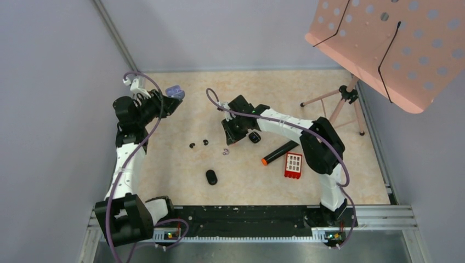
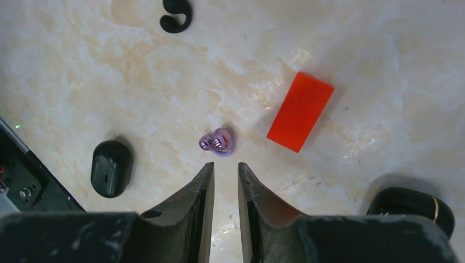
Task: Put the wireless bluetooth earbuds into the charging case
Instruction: Pick up the earbud from the center of the board.
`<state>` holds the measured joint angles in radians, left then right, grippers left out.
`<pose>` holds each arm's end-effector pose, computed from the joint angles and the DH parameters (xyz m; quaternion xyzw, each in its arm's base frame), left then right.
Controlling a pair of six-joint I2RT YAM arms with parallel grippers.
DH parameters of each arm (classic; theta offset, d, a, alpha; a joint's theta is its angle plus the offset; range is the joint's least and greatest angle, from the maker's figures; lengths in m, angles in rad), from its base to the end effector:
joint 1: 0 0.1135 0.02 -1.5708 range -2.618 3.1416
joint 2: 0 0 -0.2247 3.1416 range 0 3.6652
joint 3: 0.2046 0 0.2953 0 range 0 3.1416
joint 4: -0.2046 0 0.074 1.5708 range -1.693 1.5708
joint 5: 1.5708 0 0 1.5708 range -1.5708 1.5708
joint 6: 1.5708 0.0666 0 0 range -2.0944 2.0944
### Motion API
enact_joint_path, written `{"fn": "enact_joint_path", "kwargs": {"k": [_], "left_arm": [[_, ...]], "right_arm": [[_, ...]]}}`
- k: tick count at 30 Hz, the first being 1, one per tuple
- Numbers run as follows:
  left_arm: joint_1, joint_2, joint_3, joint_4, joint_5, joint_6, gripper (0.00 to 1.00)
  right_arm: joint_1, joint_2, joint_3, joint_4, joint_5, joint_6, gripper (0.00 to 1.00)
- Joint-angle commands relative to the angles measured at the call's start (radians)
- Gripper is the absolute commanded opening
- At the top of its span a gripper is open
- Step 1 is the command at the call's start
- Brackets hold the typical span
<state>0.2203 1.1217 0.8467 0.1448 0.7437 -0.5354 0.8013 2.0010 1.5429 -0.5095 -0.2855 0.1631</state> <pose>0.3406 0.0301 0.2792 -0.0356 0.7393 -0.3661 0.5641 0.3190 0.3562 0.1301 -0.3366 0.8842 0.2567 0.1975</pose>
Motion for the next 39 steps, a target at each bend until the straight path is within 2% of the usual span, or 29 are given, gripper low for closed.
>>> {"fn": "enact_joint_path", "kwargs": {"k": [1,22,39], "left_arm": [[0.005,-0.024,0.009,0.002,0.01,0.025,0.0],[0.006,-0.014,0.002,-0.017,0.02,0.058,0.0],[0.007,0.005,-0.006,-0.01,0.019,0.053,0.0]], "right_arm": [[-0.001,0.054,0.004,-0.026,0.006,0.085,0.22],[0.002,0.15,0.039,-0.017,-0.055,0.121,0.21],[0.051,0.227,0.091,-0.016,0.144,-0.001,0.16]]}}
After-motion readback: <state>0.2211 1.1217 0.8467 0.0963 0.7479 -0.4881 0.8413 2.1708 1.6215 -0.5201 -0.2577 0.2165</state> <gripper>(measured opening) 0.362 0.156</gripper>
